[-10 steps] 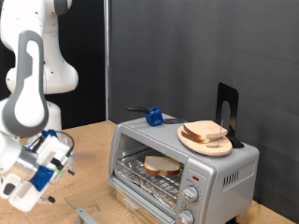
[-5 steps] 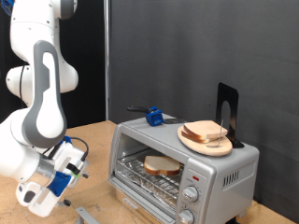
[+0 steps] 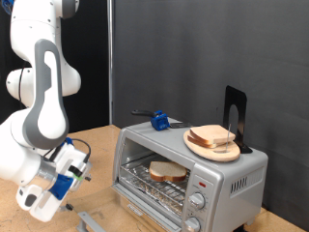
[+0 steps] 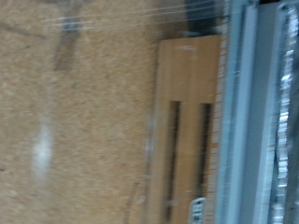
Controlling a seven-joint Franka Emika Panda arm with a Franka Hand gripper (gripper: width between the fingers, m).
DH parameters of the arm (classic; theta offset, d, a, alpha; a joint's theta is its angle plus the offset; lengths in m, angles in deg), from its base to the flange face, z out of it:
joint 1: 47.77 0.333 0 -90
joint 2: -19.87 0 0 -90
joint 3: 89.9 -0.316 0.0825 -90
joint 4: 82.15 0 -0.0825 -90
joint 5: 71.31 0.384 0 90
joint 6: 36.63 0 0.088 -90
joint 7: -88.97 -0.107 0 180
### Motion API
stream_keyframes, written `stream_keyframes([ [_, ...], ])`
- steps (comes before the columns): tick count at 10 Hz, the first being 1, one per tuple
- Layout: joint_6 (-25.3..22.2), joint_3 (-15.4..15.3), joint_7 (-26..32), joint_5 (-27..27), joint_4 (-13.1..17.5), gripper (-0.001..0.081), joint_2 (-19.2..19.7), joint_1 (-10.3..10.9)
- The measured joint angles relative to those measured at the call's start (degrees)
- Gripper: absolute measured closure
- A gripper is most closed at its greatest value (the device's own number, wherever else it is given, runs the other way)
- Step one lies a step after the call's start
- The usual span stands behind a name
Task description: Make a piece of toast with the oven
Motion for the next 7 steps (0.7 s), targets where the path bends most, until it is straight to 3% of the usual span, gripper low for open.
stream_keyframes([
  [3,-7.6,-0.8,0.3,-1.1,-1.2,-0.0002,-4.6,-0.1],
  [7,-8.3,-3.4,-1.2,-0.7,-4.5,-0.0002,-12.3,1.0],
])
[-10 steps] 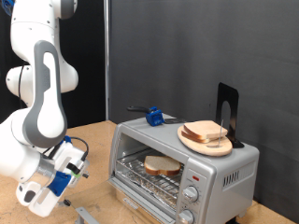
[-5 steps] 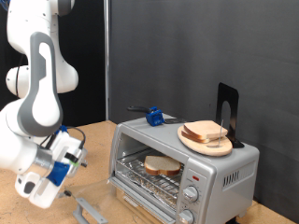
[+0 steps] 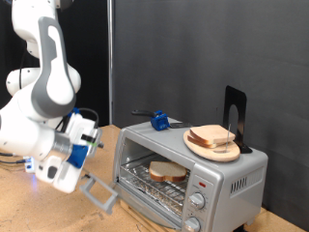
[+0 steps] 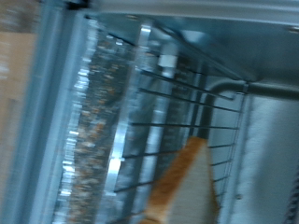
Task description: Make a piece of toast with the oven
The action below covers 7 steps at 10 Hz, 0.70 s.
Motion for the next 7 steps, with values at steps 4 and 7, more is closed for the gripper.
stream_keyframes([
  [4,0.8,-4.9,-2.5,3.7,-3.4,-0.0002,-5.6,3.2],
  [7,2.6,-7.4,-4.4,5.4,-4.9,-0.0002,-7.7,4.6],
])
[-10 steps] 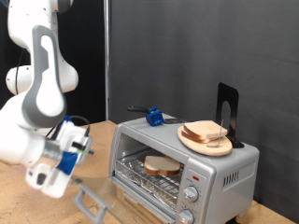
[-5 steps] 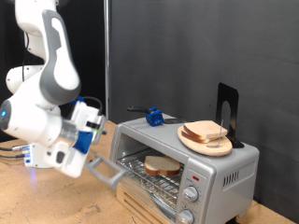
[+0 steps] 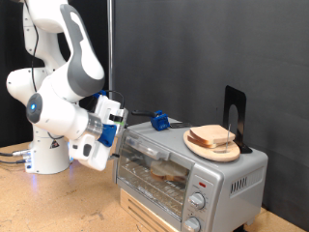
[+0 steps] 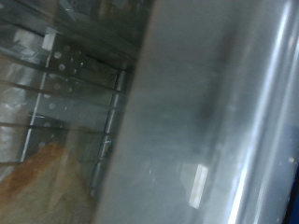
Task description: Make a piece of toast with the oven
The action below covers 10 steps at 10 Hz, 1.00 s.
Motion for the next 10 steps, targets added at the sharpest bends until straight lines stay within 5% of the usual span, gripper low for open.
stream_keyframes([
  [3,0.2,-0.4,-0.5,1.1,-1.5,-0.0002,-1.4,-0.2],
  [8,-3.2,4.7,-1.4,-3.5,-5.3,-0.0002,-7.7,-5.9],
  [10,-3.1,4.8,-1.5,-3.9,-6.1,-0.0002,-8.7,-6.7],
])
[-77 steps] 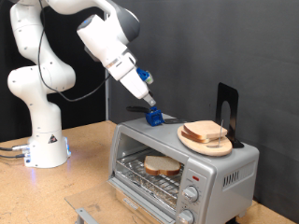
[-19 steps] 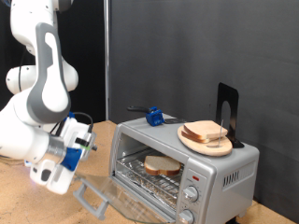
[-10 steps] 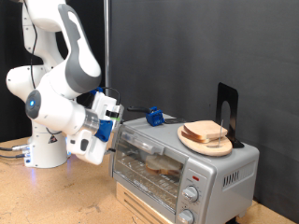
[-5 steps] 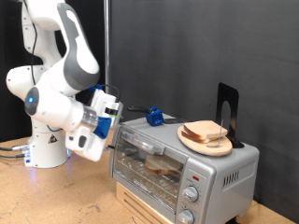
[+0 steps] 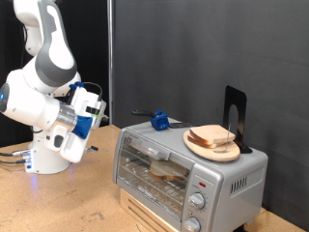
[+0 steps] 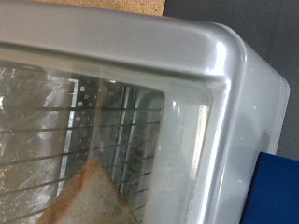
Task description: Make a piece of toast with the oven
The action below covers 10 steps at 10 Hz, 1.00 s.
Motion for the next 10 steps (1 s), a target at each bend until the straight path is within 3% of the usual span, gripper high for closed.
stream_keyframes([
  [2,-4.9,1.1,-0.2,0.2,0.2,-0.0002,0.2,-0.2],
  [4,-11.6,5.1,-1.5,0.9,2.9,-0.0002,1.7,-1.8],
  [6,-12.6,7.0,-2.1,2.7,7.4,-0.0002,6.1,-2.6],
  [10,-13.7,6.0,-3.5,6.8,17.6,-0.0002,17.8,-2.3],
])
